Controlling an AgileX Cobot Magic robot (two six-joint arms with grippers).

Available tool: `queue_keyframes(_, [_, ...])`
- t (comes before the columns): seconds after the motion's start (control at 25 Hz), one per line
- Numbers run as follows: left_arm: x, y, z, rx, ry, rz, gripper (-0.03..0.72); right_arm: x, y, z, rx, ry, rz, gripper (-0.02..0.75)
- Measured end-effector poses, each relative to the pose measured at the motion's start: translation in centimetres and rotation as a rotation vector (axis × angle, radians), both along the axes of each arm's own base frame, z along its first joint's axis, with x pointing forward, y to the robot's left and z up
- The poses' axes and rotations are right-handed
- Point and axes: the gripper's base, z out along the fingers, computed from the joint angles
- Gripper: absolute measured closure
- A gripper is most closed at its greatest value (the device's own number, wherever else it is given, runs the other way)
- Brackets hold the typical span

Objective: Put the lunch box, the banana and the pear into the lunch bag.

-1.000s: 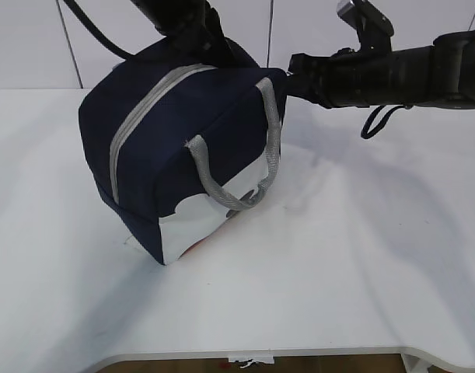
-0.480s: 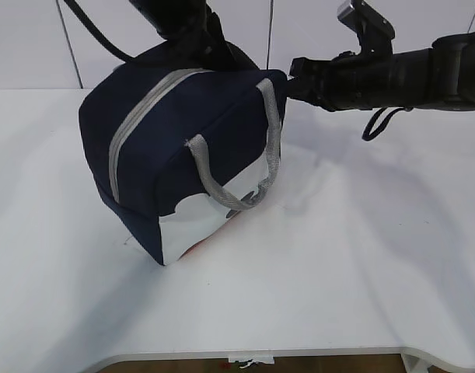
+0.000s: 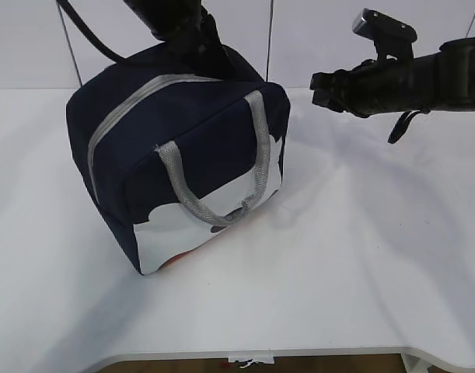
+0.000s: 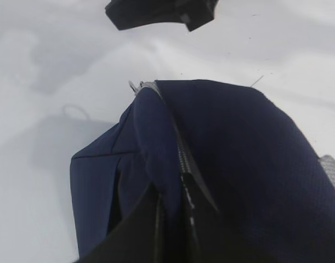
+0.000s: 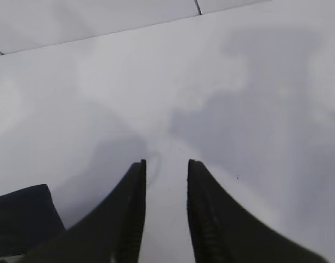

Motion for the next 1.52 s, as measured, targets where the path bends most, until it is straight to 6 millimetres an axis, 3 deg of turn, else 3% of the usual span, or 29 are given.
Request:
queue_keyframes(0.24, [0.2, 0.4, 0.0, 0.008, -0.004, 0.009, 0.680, -0.8, 0.0, 2.7, -0.098, -0.081, 0.068, 0.496])
queue_keyframes(0.48, [0.3, 0.5, -0.1, 0.021, -0.010, 0.012, 0.680, -1.5, 0.1, 4.5, -0.131, -0.130, 0.112, 0.341])
queue_keyframes(0.72, [1.0, 0.3, -1.0, 0.019, -0.013, 0.027, 0.680, -3.2, 1.1, 5.8, -0.254, -0.162, 0.359, 0.294])
queue_keyframes(0.88, [1.4, 0.1, -1.9, 0.019, -0.010, 0.038, 0.679, -4.5, 0.9, 6.1, -0.345, -0.090, 0.458, 0.293])
queue_keyframes(1.08, [1.7, 0.0, -2.4, 0.012, 0.019, 0.078, 0.679, -6.0, 0.3, 6.4, -0.376, 0.061, 0.452, 0.293])
queue_keyframes(1.44, [2.1, 0.6, -2.7, 0.027, 0.153, 0.342, 0.673, -9.8, -1.0, 10.8, -0.371, 0.315, 0.361, 0.293])
queue_keyframes(1.52, [2.1, 0.7, -2.8, 0.032, 0.175, 0.376, 0.642, -10.4, -1.4, 11.8, -0.372, 0.381, 0.325, 0.293])
